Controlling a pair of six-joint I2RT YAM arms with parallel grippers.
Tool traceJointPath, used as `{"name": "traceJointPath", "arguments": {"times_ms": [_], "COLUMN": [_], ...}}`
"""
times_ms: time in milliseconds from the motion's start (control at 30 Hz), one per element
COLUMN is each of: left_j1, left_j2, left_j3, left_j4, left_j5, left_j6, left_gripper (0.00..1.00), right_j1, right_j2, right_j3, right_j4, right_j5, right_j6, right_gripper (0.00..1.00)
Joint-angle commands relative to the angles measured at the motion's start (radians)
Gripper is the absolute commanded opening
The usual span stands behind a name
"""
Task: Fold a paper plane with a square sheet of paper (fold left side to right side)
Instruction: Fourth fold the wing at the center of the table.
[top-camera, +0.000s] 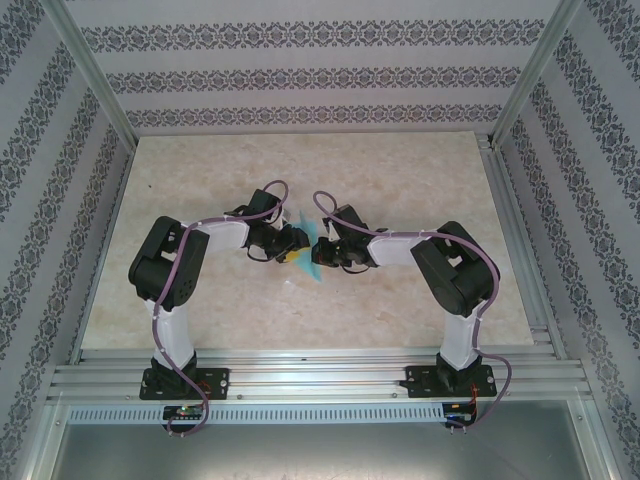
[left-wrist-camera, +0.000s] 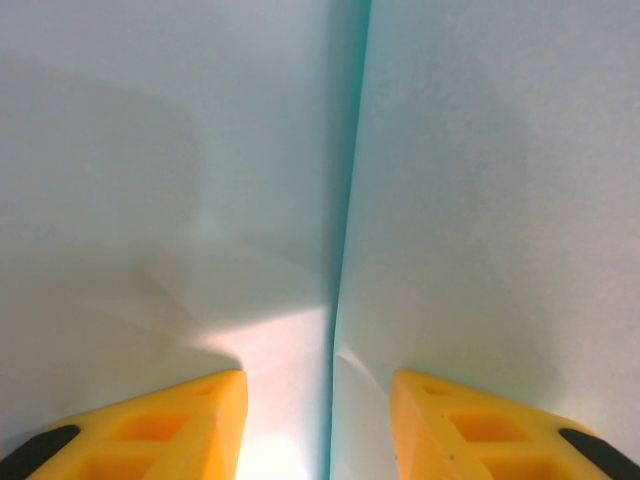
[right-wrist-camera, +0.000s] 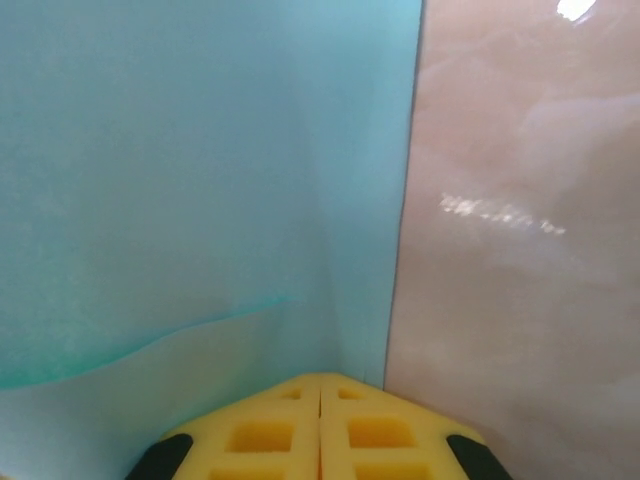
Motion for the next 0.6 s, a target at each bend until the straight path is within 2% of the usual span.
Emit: {"name": "traceJointPath", "arguments": {"times_ms": [0, 367, 567], "left_j1": [-0.010, -0.010, -0.011], "left_j2": [0.072, 0.102, 0.106], "left_j3": [-0.002, 0.019, 0.025], "left_j4": [-0.058, -0.063, -0.067], "left_j5": [-0.088, -0.094, -0.093], "left_j6": [0.008, 0.005, 0.006], "left_gripper": [0.43, 0.43, 0.44], "right_j1": [-0.018, -0.032, -0.007], "right_j2": [-0.058, -0.128, -0.087], "right_j3": [-0.011, -0.014, -0.016], "right_j4": [0.002, -0.006, 0.022], "right_j5": [0.009, -0.039, -0.048], "right_j6": [-0.003, -0.032, -0.016], "right_gripper": [0.12, 0.33, 0.34]}}
